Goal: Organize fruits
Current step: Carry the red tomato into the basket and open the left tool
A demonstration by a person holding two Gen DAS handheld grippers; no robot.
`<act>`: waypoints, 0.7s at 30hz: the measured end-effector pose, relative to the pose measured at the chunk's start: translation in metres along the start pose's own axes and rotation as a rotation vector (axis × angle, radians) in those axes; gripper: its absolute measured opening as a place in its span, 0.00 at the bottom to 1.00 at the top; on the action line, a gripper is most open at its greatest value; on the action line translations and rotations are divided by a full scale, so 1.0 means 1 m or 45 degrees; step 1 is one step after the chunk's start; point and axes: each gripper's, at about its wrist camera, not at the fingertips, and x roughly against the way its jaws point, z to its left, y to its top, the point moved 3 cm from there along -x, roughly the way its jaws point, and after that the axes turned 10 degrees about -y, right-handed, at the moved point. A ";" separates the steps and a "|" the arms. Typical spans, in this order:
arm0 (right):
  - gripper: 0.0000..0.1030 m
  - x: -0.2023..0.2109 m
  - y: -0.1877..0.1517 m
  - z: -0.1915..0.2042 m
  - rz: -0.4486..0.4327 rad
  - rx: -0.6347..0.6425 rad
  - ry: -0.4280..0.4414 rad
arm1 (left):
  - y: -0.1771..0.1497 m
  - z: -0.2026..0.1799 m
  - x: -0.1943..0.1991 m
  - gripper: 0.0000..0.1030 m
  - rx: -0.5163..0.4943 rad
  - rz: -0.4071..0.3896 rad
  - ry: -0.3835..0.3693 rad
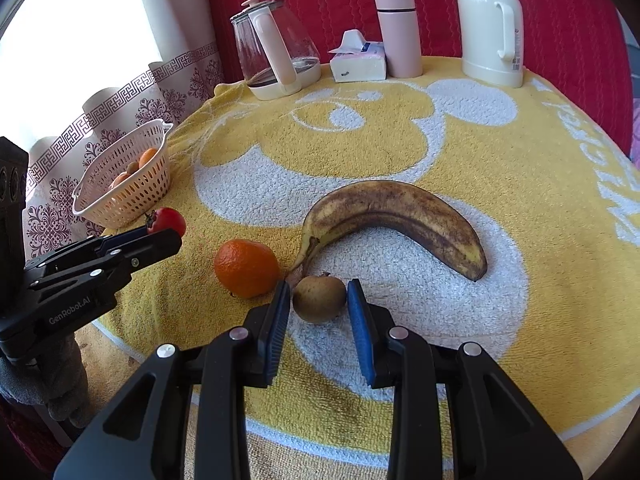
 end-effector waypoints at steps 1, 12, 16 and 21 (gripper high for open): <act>0.30 0.001 0.000 0.000 -0.003 0.001 0.000 | 0.002 0.002 0.003 0.27 0.006 -0.013 0.009; 0.33 -0.005 0.000 0.002 0.037 0.022 -0.035 | 0.013 0.014 0.024 0.27 0.039 -0.082 0.048; 0.34 -0.014 0.001 0.002 0.085 0.021 -0.040 | 0.013 0.014 0.025 0.27 0.038 -0.082 0.049; 0.29 -0.004 0.001 0.004 0.032 0.031 -0.041 | 0.013 0.015 0.026 0.27 0.047 -0.094 0.055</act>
